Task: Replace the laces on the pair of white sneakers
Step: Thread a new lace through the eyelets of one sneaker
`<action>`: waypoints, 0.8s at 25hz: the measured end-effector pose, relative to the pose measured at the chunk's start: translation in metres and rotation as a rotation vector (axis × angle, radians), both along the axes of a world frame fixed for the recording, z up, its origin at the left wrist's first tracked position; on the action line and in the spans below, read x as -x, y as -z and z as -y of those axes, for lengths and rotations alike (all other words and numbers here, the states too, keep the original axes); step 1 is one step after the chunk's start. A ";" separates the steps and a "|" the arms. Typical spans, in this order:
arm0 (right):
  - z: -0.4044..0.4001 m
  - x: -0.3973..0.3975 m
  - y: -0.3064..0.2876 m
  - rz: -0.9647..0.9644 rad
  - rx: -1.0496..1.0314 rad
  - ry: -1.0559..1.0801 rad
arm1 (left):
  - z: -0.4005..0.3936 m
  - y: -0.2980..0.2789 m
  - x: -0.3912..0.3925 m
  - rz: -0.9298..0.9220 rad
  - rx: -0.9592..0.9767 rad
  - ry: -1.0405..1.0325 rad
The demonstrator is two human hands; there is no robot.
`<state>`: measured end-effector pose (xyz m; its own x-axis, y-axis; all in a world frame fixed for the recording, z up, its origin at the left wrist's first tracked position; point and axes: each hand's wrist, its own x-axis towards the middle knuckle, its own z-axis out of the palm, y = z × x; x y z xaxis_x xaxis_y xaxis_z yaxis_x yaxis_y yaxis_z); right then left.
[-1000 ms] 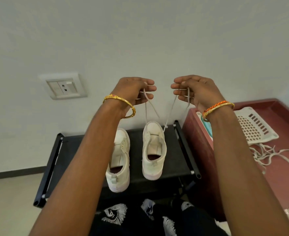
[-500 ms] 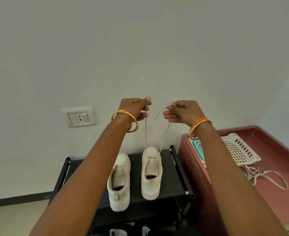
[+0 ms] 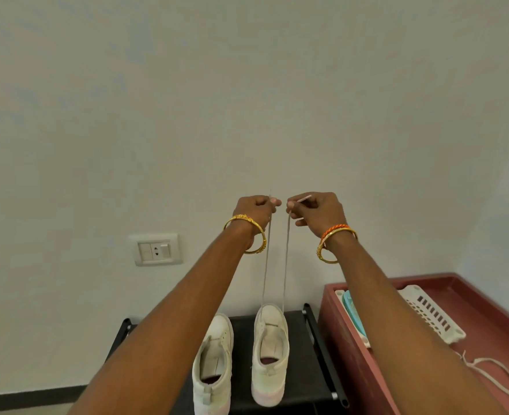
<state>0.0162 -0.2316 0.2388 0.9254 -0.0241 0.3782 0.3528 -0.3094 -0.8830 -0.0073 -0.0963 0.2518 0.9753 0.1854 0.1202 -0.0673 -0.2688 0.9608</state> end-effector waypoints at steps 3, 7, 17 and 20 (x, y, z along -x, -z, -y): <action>-0.007 -0.004 -0.009 -0.035 0.126 -0.048 | 0.005 0.000 -0.008 0.008 0.010 0.012; -0.007 -0.008 -0.023 -0.008 0.215 0.001 | 0.008 0.001 -0.016 0.026 0.059 -0.005; -0.009 -0.013 -0.025 -0.007 0.239 0.019 | -0.003 -0.012 -0.020 -0.001 0.081 0.008; -0.014 -0.014 -0.027 0.013 0.240 0.036 | -0.001 -0.016 -0.019 -0.019 0.032 0.036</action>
<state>0.0304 -0.2172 0.2662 0.9204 0.0355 0.3893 0.3491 -0.5225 -0.7779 0.0120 -0.0950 0.2679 0.9835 0.1533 0.0960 -0.0579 -0.2357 0.9701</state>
